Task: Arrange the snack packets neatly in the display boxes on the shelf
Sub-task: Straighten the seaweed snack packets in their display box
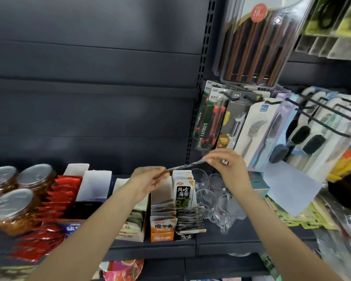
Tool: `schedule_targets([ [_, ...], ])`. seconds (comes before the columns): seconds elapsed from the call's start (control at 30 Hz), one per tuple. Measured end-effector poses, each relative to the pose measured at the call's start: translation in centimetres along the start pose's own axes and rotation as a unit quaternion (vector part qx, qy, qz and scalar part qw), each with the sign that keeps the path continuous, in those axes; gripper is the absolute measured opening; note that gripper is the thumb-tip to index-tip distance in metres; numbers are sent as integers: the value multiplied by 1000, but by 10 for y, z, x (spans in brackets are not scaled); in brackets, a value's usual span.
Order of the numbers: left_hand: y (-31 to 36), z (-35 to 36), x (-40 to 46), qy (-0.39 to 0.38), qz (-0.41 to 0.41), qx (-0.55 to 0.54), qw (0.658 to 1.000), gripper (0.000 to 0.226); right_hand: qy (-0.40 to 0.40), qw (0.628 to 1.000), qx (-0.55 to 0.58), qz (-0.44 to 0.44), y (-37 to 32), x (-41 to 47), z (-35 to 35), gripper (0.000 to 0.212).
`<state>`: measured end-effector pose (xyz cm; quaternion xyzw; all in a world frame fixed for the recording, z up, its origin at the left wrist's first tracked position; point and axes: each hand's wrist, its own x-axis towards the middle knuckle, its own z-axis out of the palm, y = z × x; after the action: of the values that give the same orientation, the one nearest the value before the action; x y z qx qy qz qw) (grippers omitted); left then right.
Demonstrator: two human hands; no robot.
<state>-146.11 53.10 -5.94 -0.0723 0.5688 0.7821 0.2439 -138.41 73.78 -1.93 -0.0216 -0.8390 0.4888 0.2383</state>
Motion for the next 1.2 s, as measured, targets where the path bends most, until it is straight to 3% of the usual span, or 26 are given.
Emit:
schedule_targets([
  [0.13, 3, 0, -8, -9, 74, -19, 997, 27, 17, 995, 78, 68, 7, -2, 4, 28],
  [0.27, 2, -7, -14, -23, 145, 64, 987, 48, 21, 950, 237, 204, 9, -7, 12, 23],
  [0.4, 5, -9, -25, -16, 239, 177, 955, 57, 2, 961, 220, 165, 10, -12, 14, 34],
  [0.63, 2, -16, -32, -18, 310, 235, 921, 62, -4, 962, 237, 132, 10, -19, 14, 41],
  [0.8, 1, -20, -27, -19, 276, 220, 935, 62, -10, 966, 222, 134, 11, -19, 16, 39],
  [0.97, -4, -24, -19, -43, 126, 92, 987, 46, -19, 963, 236, 126, 6, -16, 14, 36],
  [1.07, -6, -26, -15, -33, 87, 96, 991, 37, -17, 993, 105, 49, 7, -15, 12, 26],
  [1.2, -6, -26, -10, -21, 57, 123, 990, 22, -7, 1000, -21, -4, 10, -13, 9, 17],
])
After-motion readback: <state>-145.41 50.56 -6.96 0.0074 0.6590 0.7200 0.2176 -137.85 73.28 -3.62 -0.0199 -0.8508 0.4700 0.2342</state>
